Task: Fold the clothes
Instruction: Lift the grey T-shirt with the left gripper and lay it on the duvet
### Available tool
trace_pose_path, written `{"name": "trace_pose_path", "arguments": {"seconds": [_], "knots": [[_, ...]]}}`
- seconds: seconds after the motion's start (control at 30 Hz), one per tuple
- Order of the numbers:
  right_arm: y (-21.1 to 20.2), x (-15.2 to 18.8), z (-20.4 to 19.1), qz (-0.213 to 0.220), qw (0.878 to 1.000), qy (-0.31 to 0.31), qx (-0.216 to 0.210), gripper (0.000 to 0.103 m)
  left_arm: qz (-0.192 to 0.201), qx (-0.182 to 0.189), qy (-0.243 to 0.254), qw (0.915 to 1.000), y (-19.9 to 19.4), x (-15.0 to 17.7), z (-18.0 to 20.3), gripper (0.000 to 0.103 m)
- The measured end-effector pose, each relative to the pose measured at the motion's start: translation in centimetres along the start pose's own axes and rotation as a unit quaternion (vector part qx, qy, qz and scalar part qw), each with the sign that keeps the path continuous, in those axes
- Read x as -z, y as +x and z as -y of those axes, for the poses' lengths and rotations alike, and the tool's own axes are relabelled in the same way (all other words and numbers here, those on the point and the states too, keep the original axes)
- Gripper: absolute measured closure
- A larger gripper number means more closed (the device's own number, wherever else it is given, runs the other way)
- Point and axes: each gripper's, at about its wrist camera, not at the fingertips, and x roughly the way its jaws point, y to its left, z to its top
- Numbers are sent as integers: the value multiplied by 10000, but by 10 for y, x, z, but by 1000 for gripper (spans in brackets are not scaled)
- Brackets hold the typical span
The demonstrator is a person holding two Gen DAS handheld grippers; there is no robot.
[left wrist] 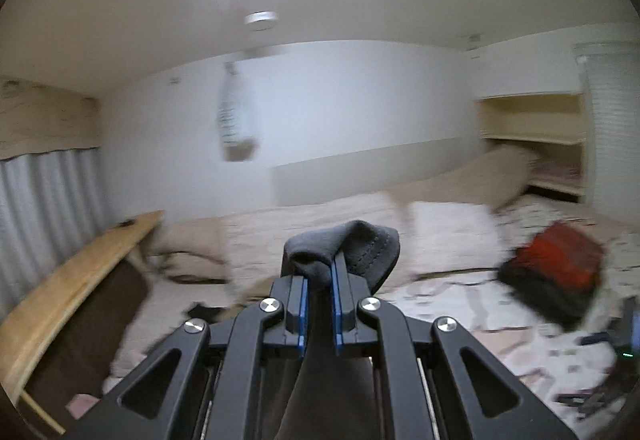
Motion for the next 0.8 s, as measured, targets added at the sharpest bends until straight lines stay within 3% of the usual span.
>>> {"name": "trace_pose_path", "arguments": {"seconds": [0.13,0.3,0.4,0.53,0.63,0.8], "knots": [[-40,2,30,362,9972,645,115,0,-52,1009,-273,9945,-28,-11,47,93],[-87,11,62,819,9894,1010,641,0,-20,1807,-672,9812,-61,-16,88,93],[-108,16,78,1003,9839,1203,865,0,-254,1672,-655,9834,-49,6,105,93],[-119,27,90,1052,9810,1321,951,0,-1188,1078,-670,9848,12,81,109,93],[-112,37,85,1036,9837,1049,1029,0,-1876,603,-679,9780,49,151,104,93],[-80,68,74,1018,9902,754,579,0,-2671,-59,-567,9620,82,267,89,93]]}}
